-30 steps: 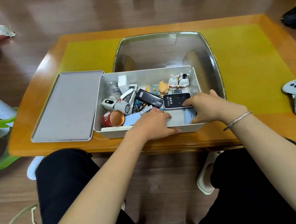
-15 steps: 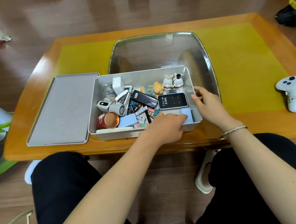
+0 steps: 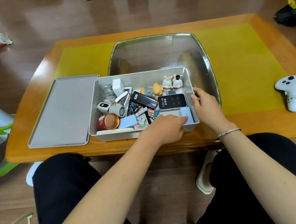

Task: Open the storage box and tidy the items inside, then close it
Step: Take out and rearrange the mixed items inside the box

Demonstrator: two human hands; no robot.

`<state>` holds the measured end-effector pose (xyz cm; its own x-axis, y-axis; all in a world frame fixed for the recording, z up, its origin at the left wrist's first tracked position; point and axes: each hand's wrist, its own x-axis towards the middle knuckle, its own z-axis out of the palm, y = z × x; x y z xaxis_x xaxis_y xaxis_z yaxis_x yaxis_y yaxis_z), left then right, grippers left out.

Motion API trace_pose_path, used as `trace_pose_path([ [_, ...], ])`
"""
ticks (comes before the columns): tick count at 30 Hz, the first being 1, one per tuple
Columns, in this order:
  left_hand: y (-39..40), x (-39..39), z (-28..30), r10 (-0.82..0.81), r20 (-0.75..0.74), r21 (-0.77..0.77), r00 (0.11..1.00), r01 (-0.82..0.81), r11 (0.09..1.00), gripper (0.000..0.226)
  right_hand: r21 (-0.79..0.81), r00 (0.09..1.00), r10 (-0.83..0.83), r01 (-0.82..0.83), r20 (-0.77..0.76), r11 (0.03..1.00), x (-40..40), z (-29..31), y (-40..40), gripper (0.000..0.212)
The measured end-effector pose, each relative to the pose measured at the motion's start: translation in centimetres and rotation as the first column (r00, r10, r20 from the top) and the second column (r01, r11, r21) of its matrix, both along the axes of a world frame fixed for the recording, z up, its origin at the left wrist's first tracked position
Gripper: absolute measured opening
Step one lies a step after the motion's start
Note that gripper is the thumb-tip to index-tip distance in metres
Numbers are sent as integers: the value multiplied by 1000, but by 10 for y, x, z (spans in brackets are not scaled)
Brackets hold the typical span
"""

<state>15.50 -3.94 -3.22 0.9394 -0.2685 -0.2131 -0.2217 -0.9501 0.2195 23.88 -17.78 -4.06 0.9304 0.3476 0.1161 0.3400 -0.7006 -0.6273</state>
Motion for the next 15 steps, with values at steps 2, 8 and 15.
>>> trace_pose_path([
  [2, -1, -1, 0, -4, 6, 10, 1000, 4, 1000, 48, -11, 1000, -8, 8, 14, 1000, 0, 0, 1, 29],
  [8, -1, -7, 1, 24, 97, 22, 995, -26, 999, 50, -87, 999, -11, 15, 44, 996, -2, 6, 3, 38],
  [15, 26, -23, 21, 291, 262, -229, 920, -233, 945, 42, -232, 963, 29, 36, 270, 972, -7, 17, 14, 49],
])
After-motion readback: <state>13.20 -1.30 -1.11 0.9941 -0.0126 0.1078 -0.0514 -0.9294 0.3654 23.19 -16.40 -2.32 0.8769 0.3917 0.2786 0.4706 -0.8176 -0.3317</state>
